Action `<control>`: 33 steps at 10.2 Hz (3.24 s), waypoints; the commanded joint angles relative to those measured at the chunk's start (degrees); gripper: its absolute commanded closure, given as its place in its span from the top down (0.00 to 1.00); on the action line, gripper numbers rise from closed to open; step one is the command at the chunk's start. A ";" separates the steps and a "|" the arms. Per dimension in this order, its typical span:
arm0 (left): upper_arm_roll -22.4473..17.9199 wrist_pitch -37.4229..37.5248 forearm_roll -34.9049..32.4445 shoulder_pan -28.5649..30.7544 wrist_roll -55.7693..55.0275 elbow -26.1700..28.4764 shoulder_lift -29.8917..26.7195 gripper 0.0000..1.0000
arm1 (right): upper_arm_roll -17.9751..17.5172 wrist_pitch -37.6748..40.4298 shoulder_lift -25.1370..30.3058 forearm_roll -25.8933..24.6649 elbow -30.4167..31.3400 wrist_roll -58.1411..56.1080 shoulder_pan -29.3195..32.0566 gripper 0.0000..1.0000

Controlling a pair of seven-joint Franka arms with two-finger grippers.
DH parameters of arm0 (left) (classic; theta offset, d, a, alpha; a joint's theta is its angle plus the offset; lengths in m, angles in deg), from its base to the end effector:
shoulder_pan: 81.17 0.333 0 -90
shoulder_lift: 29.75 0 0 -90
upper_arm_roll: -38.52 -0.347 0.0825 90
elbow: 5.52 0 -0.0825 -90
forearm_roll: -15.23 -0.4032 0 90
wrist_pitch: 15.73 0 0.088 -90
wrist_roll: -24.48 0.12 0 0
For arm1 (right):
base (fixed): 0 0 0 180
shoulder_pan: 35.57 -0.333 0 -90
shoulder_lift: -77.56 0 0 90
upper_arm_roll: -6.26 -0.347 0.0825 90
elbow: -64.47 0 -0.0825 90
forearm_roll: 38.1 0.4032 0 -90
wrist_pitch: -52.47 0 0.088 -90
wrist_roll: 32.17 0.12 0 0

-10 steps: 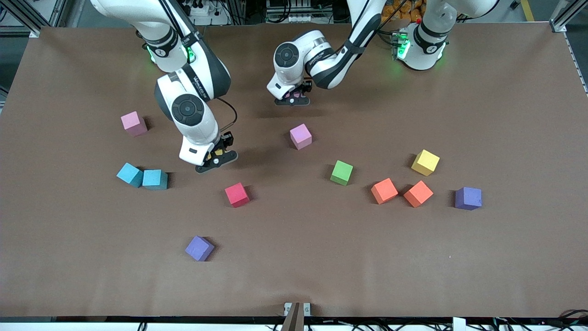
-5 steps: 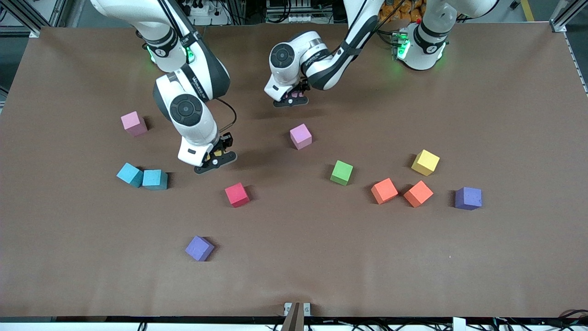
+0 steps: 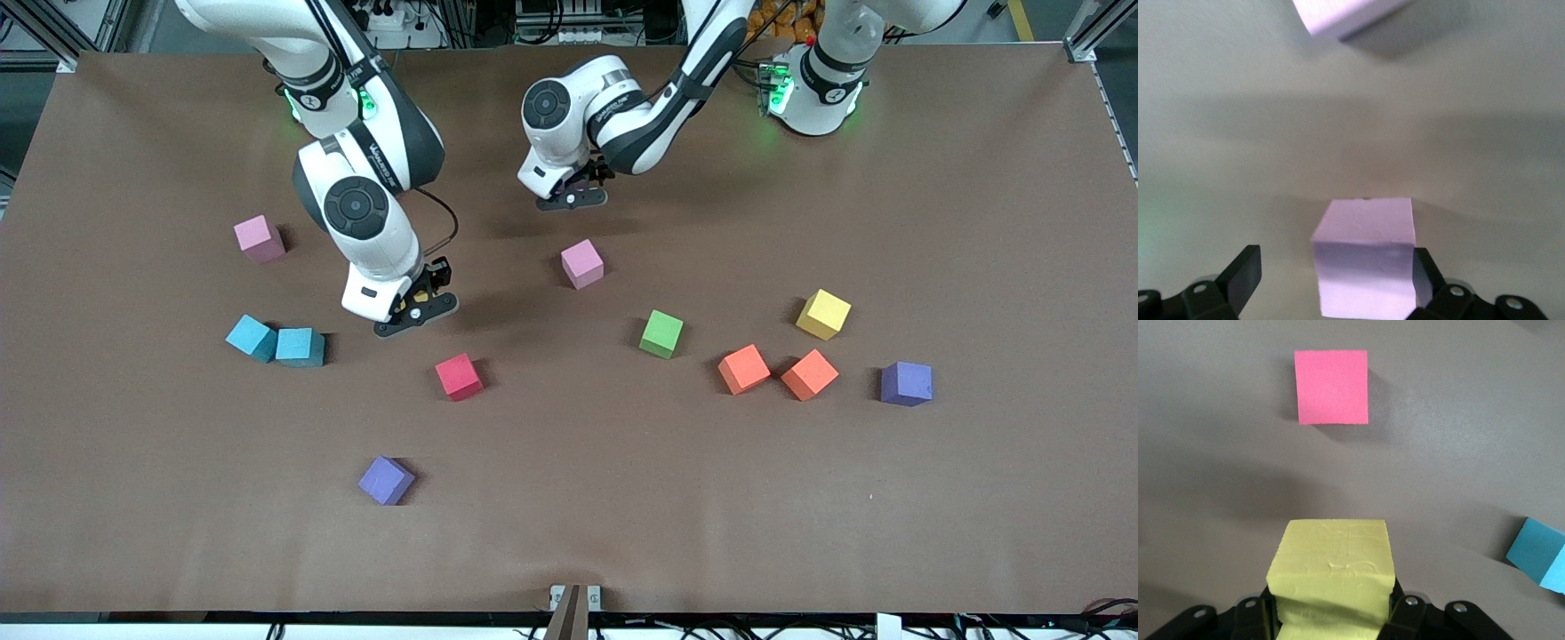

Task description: Form number 2 with 11 blocks

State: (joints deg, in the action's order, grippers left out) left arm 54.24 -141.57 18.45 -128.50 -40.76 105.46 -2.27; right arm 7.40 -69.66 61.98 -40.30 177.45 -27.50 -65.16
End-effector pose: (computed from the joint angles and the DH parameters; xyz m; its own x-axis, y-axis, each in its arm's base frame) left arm 0.2855 -0.5549 0.2302 0.9667 0.1041 -0.2340 0.0776 -0.9898 -0.1195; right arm 0.5401 0.2908 0.3292 0.9013 0.4191 -0.1091 0.4257 -0.9038 0.0444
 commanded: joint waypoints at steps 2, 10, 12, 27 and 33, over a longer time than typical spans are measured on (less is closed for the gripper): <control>-0.07 1.92 -1.29 6.18 -1.47 -2.69 -2.88 1.00 | -1.15 0.92 1.08 0.00 0.13 -1.59 0.15 0.00; -2.27 4.73 -2.94 23.21 0.11 -8.06 -3.22 1.00 | -10.27 7.68 2.39 0.88 -0.22 -18.20 -2.48 0.00; -2.18 9.09 -4.62 29.11 1.25 -13.04 -2.97 1.00 | -15.88 7.60 2.31 0.88 -1.44 -18.20 -2.92 0.00; -2.62 15.45 -6.65 43.46 5.91 -22.22 -2.44 1.00 | -16.70 -4.09 -17.91 -3.43 -13.67 -26.90 -25.78 0.00; -2.18 15.71 -6.65 43.37 6.18 -22.30 -2.35 1.00 | -16.00 -3.74 -18.17 -3.25 -12.35 -26.29 -25.78 0.00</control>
State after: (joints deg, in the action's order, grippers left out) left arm 51.70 -127.45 12.21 -85.31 -35.25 84.28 -4.76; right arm -8.95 -73.83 44.02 -42.97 164.88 -54.41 -90.72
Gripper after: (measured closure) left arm 0.000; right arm 0.414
